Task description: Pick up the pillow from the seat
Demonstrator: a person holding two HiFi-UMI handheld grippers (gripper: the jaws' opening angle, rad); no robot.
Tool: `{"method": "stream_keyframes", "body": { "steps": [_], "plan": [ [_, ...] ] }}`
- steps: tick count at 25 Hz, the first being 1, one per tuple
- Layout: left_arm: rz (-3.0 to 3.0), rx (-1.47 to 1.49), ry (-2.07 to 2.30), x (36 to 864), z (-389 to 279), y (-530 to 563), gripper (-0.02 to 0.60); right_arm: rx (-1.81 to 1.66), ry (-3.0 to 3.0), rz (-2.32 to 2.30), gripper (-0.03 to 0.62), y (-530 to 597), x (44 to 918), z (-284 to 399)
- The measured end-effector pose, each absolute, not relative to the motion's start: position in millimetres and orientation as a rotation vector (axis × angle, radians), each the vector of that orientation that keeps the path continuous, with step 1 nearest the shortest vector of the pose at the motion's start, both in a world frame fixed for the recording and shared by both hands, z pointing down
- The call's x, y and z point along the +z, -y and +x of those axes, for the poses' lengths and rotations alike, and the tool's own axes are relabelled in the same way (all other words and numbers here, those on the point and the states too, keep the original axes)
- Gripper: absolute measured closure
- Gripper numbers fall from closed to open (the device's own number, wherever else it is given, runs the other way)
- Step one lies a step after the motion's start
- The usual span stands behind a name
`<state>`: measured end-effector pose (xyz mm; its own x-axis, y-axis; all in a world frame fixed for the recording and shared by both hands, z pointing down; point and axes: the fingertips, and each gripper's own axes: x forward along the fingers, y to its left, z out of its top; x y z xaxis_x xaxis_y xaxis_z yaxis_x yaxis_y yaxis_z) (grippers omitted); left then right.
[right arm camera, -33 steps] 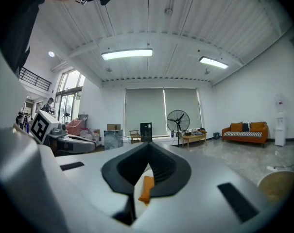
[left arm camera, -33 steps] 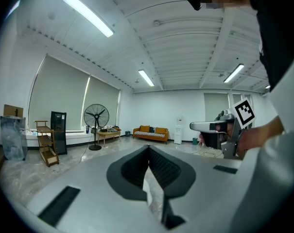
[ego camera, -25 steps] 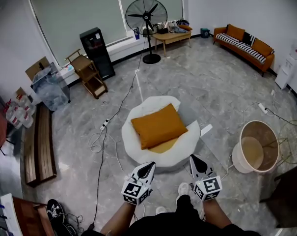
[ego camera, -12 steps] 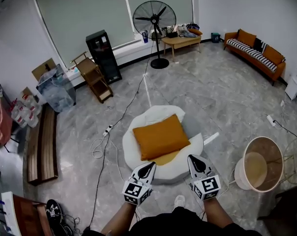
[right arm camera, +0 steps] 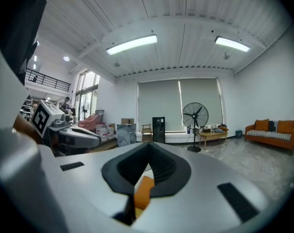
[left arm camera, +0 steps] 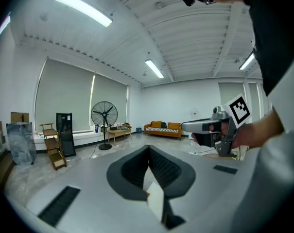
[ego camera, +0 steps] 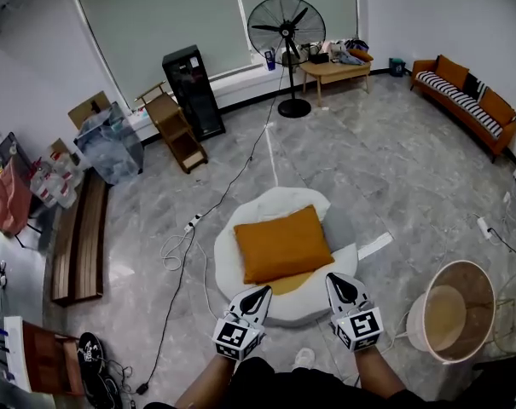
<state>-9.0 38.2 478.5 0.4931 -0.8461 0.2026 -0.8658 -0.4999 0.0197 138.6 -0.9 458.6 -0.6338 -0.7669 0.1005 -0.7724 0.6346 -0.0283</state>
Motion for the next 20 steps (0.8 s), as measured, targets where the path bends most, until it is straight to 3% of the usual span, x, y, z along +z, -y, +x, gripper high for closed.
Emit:
{"method": "stream_keyframes", "body": {
  "steps": [20],
  "plan": [
    [2.490, 0.221, 1.587, 503, -75, 65, 0.571, 0.225, 2.773, 1.139, 0.588, 106, 473, 71]
  ]
}}
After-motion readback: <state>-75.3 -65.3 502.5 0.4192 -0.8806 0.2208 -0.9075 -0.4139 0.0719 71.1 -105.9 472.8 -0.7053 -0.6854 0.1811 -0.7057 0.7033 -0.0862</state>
